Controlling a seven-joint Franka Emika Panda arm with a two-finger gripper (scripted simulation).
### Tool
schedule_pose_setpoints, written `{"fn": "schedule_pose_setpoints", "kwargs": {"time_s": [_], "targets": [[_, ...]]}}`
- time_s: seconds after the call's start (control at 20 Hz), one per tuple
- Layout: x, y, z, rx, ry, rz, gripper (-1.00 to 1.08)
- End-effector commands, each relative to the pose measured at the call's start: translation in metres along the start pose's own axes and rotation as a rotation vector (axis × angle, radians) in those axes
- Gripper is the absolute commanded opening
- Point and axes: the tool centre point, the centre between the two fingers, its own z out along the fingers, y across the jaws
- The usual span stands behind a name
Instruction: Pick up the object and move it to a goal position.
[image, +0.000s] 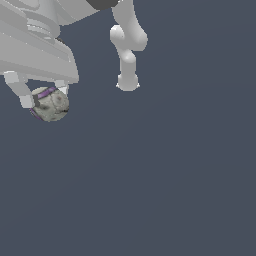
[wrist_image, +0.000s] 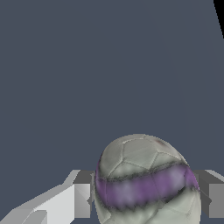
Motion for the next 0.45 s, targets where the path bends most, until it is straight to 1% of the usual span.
{"fn": "schedule_pose_setpoints", "kwargs": {"time_s": [0.0, 0.2, 0.4], "targets": [[-0.003, 0.010, -0.014, -0.024, 0.011, -0.007, -1.00], [-0.007, 0.020, -0.028, -0.046, 0.022, -0.012, -1.00], [-0.009, 0.023, -0.032, -0.053, 0.026, -0.013, -1.00]]}}
